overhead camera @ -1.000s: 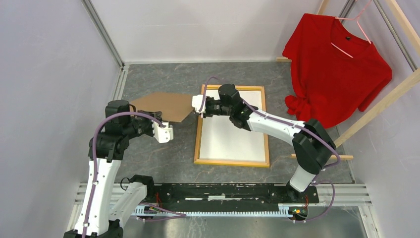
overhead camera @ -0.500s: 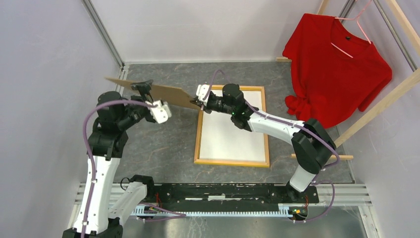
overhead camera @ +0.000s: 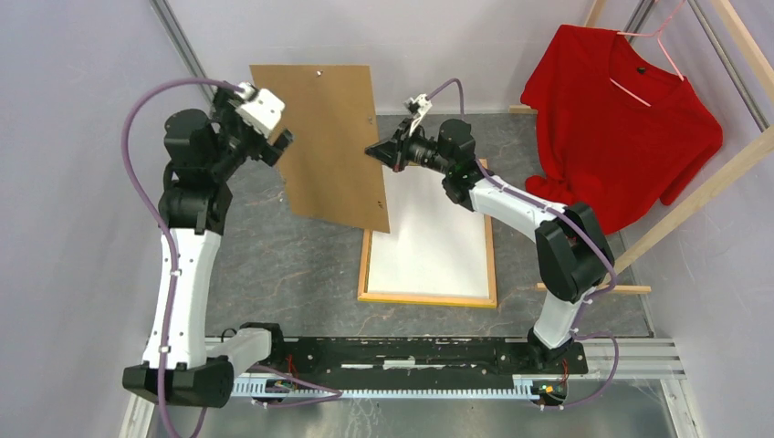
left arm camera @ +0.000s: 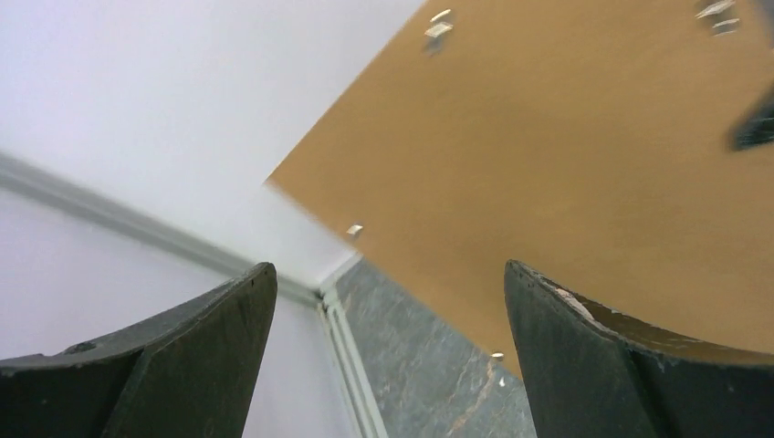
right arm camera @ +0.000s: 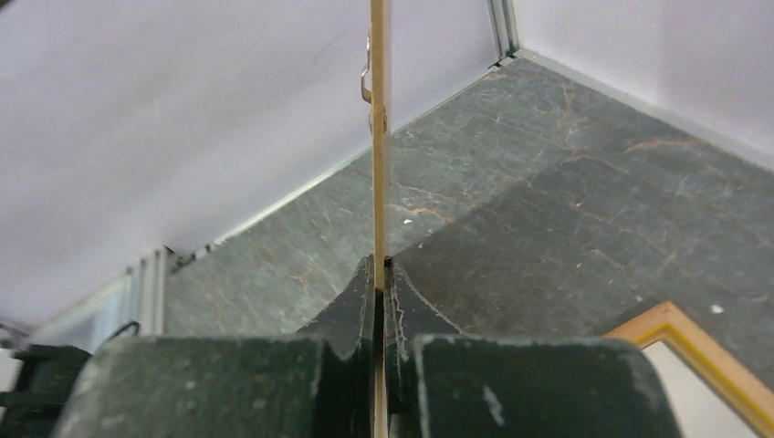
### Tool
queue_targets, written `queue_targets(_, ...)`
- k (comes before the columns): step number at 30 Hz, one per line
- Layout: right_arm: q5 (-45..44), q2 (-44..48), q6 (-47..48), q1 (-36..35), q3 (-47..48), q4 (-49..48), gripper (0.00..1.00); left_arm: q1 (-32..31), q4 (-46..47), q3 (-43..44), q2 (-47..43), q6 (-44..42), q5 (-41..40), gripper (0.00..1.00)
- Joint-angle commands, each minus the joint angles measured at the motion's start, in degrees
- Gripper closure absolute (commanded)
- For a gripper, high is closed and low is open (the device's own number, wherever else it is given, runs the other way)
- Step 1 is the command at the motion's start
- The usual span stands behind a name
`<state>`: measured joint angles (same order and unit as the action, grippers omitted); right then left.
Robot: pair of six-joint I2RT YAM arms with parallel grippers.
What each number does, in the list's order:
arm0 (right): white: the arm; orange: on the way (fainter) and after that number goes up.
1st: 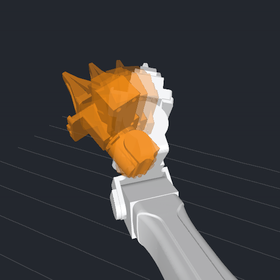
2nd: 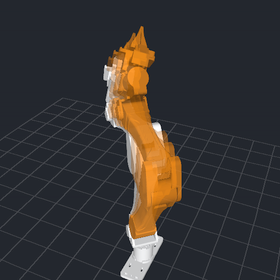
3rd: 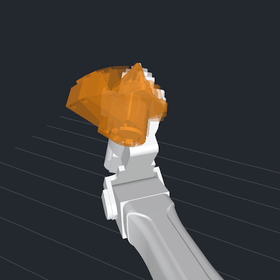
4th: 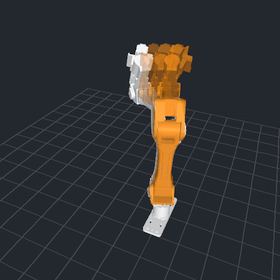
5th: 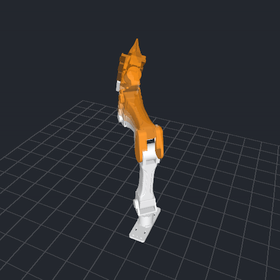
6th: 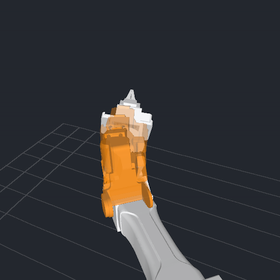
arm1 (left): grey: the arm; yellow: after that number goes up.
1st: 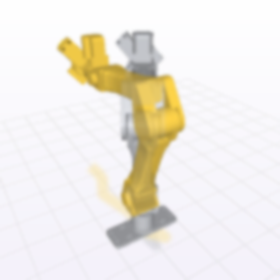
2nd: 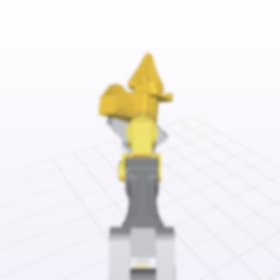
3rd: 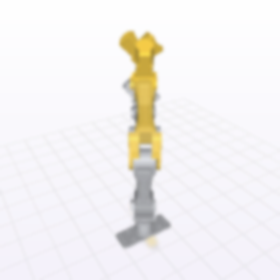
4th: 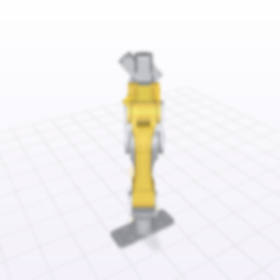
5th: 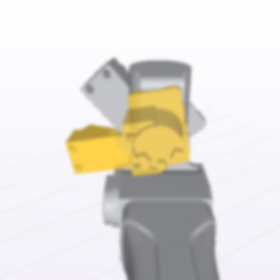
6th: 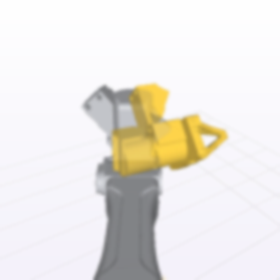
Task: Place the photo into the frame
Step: Turn over the photo frame item at the center of the board.
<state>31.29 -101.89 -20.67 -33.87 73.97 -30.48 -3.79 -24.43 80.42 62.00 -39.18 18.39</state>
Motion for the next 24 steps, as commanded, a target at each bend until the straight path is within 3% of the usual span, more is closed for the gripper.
queue_targets(1,5.5,-2.1,-22.6,2.9,2.1,-14.6,1.00,8.4,2.7,4.5,4.8,12.9,-1.1,0.00)
queue_targets(3,5.7,-2.7,-27.3,3.9,1.1,-17.2,1.00,13.3,0.2,6.3,8.0,14.8,1.1,0.00)
queue_targets(6,6.0,-3.1,-30.7,5.3,1.2,-15.7,1.00,15.7,-2.6,6.1,10.7,13.7,1.7,0.00)
queue_targets(15,9.1,-4.7,-51.2,9.7,-3.6,-19.0,1.00,15.8,-1.3,-10.6,7.8,7.7,-1.7,0.02)
queue_targets(24,14.6,1.7,-51.3,14.9,-11.8,-13.9,1.00,15.9,1.7,-17.3,7.3,6.1,-3.5,0.01)
